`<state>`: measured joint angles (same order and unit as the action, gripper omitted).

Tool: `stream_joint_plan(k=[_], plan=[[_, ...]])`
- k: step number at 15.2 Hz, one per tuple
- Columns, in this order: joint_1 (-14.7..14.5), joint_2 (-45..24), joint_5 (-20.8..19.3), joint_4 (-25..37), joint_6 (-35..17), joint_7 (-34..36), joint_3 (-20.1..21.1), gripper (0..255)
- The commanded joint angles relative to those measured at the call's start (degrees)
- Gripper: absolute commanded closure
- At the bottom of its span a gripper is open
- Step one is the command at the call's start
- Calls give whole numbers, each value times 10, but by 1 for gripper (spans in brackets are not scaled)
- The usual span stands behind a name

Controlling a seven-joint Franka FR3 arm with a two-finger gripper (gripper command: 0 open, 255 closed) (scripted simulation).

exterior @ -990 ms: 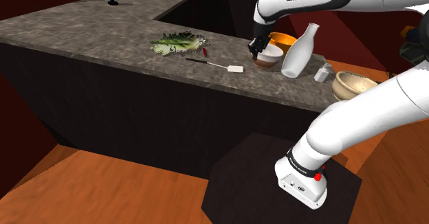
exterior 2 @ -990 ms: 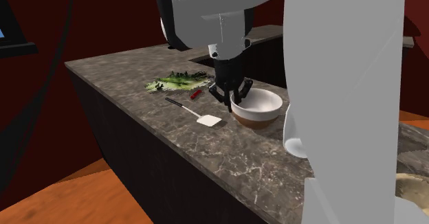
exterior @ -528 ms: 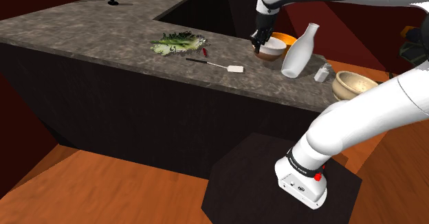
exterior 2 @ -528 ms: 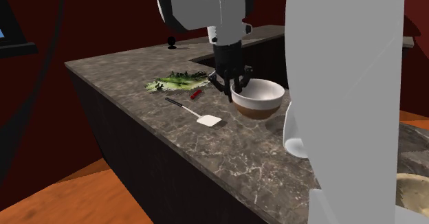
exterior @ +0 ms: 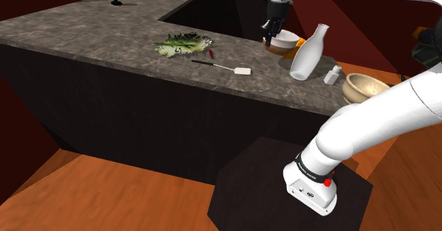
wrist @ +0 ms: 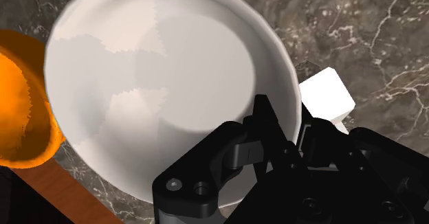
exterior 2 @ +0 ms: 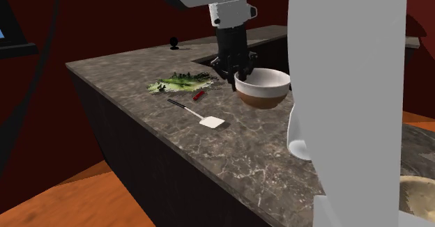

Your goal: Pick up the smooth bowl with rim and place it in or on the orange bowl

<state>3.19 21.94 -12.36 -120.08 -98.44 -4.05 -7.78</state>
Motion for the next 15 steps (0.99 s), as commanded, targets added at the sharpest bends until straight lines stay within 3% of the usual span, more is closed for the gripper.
stream_joint_plan(k=[1,11,15], plan=[[0,-3,1,21,17,-3,0,255],[-1,-17,5,106,88,-15,4,255],[16,-56,-1,148,80,-71,-35,255]])
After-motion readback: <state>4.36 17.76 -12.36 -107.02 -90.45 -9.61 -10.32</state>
